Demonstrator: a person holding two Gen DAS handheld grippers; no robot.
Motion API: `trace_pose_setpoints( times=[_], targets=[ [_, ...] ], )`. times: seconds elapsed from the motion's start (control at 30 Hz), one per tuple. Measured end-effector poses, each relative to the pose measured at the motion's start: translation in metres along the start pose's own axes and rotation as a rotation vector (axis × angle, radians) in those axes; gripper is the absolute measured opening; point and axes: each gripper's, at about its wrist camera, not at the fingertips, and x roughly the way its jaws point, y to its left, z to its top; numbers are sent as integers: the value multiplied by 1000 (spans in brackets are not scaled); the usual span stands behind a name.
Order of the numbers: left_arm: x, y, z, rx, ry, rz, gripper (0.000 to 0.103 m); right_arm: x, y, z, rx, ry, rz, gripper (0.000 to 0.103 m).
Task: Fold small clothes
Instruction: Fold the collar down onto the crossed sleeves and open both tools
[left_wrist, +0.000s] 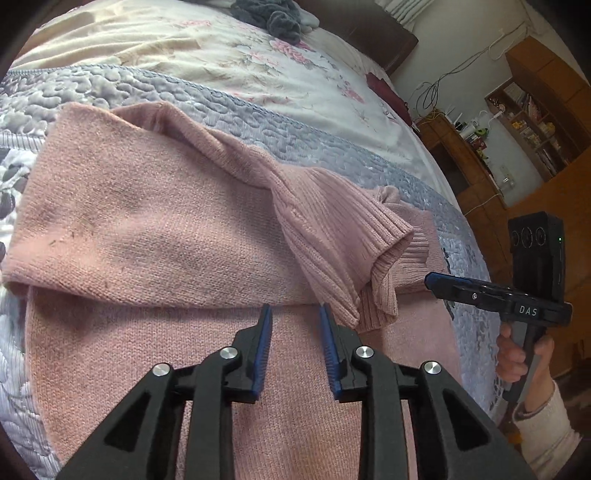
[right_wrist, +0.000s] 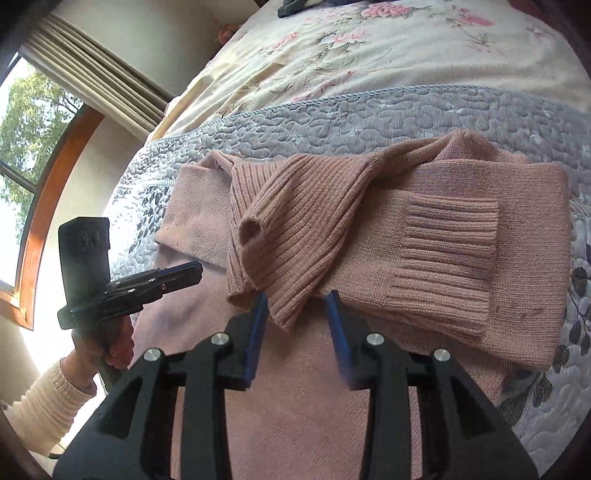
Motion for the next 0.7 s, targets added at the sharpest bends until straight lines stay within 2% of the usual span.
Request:
trace_pose_setpoints(
  times=[0.07, 0.2, 0.23, 0.27, 0.3, 0.33, 0.37, 0.43, 0.57, 0.7],
  targets=[
    [6, -5, 6, -31, 8, -15, 43, 3, -7, 9, 88, -4, 35, 51],
    [32, -15, 18, -70, 46, -8, 48, 31, -13, 18, 185, 54, 22, 52],
    [41, -15, 20, -84, 65, 5, 46, 39, -13, 18, 190, 76, 22, 50],
    [48, -15, 20, -97, 76, 13, 44, 47, -13, 16, 195, 96, 22, 40],
    [53, -15, 21, -102, 80, 24, 41, 52, -13, 14, 200, 117, 25, 22],
    [56, -17, 21, -101, 83, 38, 30, 56, -12, 13, 201, 132, 34, 13],
    [57, -18, 22, -98, 84, 36, 20, 56, -11, 13, 197, 136, 40, 9],
    [51, -19, 24, -94, 68, 2, 12, 47, -9, 15, 180, 104, 44, 7],
    [38, -19, 32, -55, 12, 14, 11, 26, -11, 21, 155, 42, 49, 7],
    [52, -8, 30, -27, 57, 85, 11, 49, -13, 15, 123, 105, -53, 7]
  ],
)
